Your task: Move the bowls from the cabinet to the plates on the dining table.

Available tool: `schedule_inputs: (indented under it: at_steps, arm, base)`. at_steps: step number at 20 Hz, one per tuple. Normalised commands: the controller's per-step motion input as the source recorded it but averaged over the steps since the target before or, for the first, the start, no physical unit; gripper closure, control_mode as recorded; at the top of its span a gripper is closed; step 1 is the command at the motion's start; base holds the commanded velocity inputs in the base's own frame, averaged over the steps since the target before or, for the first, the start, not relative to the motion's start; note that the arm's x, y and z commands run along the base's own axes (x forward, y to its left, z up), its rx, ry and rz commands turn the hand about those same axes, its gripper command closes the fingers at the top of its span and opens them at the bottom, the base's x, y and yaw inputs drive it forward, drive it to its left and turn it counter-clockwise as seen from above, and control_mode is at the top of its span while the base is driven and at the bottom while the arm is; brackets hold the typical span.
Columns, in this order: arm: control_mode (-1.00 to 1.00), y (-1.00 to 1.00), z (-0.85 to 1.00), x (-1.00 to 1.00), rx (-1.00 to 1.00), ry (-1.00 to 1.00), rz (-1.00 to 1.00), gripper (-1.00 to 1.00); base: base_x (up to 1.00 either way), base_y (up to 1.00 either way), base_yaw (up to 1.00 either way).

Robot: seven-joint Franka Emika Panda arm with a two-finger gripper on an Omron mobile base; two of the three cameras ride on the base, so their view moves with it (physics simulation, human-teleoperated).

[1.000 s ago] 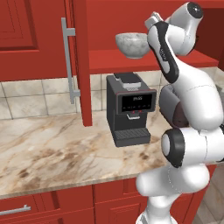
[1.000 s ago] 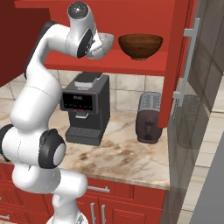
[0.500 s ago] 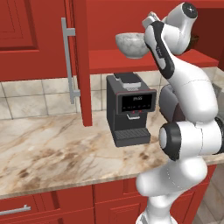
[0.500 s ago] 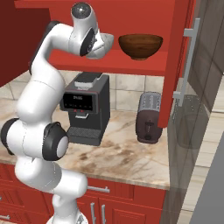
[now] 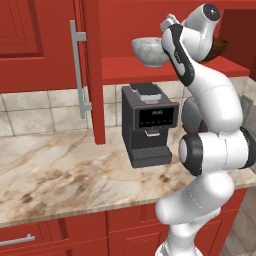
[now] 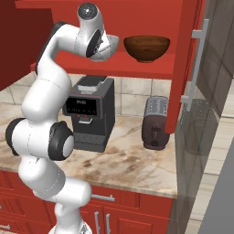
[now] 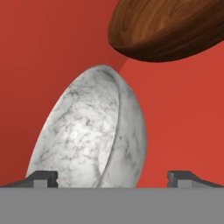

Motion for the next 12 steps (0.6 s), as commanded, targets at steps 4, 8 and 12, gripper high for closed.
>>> schedule_inputs:
  at_steps: [4,8,12]
  arm:
    - [-1.0,0.0,-0.05,0.11,0.0,0.0,0.0,-1.0]
    - [-1.0,0.0,-0.12,0.07,0.0,0.0,0.0,-1.0]
    - [-1.0,0.0,-0.15,0.06,0.0,0.0,0.0,-1.0]
  base:
    - [0.0,0.0,0.0]
    - [0.0,0.0,0.0]
    - [0.0,0.0,0.0]
